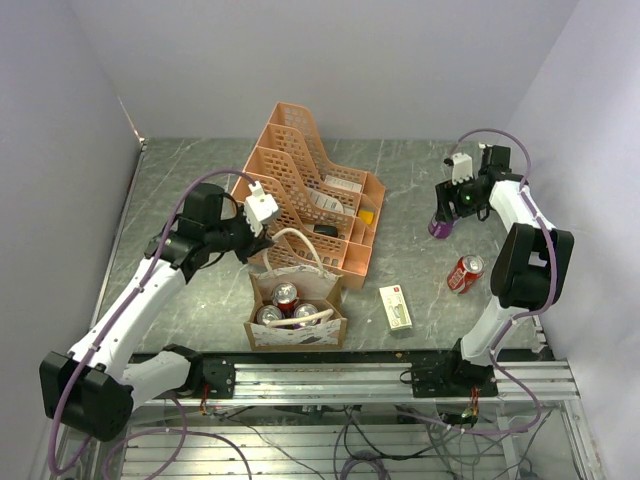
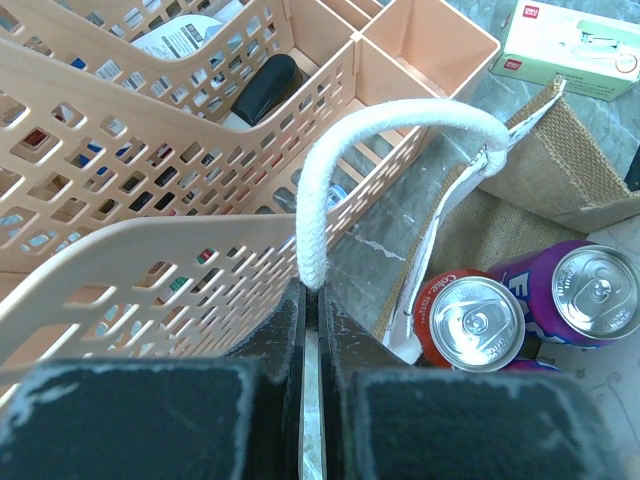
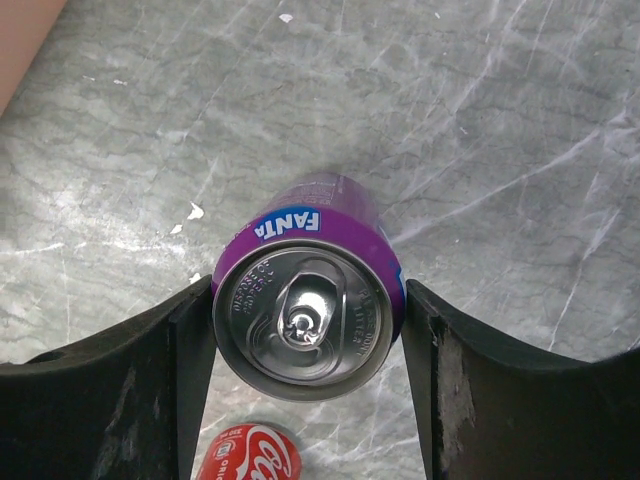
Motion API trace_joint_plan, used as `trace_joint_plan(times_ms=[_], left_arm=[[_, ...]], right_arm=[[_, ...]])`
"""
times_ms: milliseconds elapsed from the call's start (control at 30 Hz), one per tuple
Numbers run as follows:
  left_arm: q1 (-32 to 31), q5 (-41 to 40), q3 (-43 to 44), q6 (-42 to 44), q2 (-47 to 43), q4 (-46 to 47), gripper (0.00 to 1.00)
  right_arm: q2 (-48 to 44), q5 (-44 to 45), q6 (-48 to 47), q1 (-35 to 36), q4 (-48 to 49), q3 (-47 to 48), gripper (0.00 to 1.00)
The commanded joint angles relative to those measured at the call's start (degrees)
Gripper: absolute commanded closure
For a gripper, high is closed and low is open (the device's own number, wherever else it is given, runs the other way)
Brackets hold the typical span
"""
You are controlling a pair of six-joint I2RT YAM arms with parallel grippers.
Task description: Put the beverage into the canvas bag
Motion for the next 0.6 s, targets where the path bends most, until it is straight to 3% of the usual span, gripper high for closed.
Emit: trace_joint_plan(times_ms=[0, 200, 400, 567], left_arm=[[-0.36, 1.14, -0.77, 1.28, -2.34, 1.30, 0.93], [-0.37, -1.04, 0.79, 2.94, -2.34, -1.00, 0.91], [-0.41, -1.68, 1.46, 3.29, -2.33, -1.74, 0.89], [-0.45, -1.81, 0.77, 3.74, -2.91, -0.24, 0.88]], right_arm=[[-1.98, -3.20, -1.25, -0.35, -1.69, 2.11, 0.45], [-5.68, -8.24, -2.43, -0.27, -5.19, 3.68, 0.67], [-11.28, -9.53, -2.18, 0.19, -7.23, 4.38, 0.77], [-17.57, -15.61, -2.54, 3.09, -11.38, 6.01, 0.86]])
